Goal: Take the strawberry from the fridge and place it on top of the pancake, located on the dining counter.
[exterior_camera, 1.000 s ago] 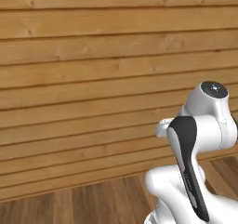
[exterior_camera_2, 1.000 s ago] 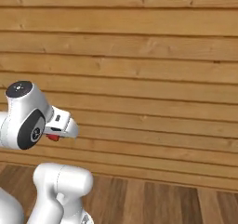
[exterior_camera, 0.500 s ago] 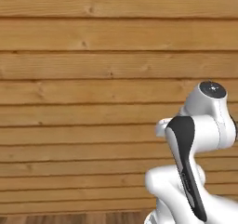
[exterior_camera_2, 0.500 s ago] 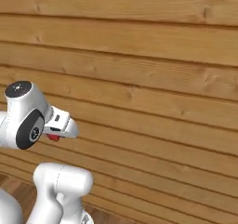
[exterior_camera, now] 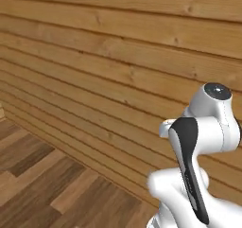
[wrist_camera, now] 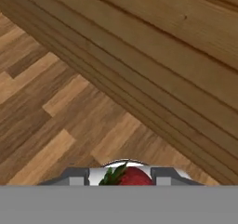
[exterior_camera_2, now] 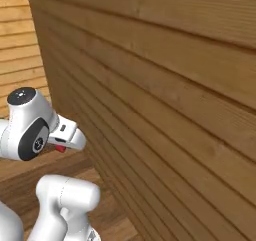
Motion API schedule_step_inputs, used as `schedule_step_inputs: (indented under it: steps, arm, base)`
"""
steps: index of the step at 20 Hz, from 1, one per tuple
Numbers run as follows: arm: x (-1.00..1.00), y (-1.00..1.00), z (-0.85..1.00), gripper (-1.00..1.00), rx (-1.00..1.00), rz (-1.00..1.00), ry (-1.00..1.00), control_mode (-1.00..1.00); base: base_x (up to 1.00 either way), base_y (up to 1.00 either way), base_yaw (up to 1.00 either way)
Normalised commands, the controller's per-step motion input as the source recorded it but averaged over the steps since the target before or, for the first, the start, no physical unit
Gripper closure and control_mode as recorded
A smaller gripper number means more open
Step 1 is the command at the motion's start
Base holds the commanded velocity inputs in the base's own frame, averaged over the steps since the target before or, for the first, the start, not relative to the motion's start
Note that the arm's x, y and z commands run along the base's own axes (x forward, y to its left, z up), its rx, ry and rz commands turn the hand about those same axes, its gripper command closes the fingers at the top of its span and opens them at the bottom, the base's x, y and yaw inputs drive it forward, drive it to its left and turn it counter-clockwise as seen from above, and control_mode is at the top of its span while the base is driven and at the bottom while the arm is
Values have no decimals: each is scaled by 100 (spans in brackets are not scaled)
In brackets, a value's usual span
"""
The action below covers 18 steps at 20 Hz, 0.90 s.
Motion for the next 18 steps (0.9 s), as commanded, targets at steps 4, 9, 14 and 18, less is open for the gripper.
schedule_step_inputs:
  steps: [4,9,14,18]
  arm:
    - [0,0,0,100,0,0,0,100]
    - [0,0,0,100,0,0,0,100]
    - [0,0,0,100,0,0,0,100]
    - [0,0,0,100,0,0,0,100]
  base:
    - [14,-1,100]
    - [57,-3,95]
    - [79,-13,88]
    - [100,-7,72]
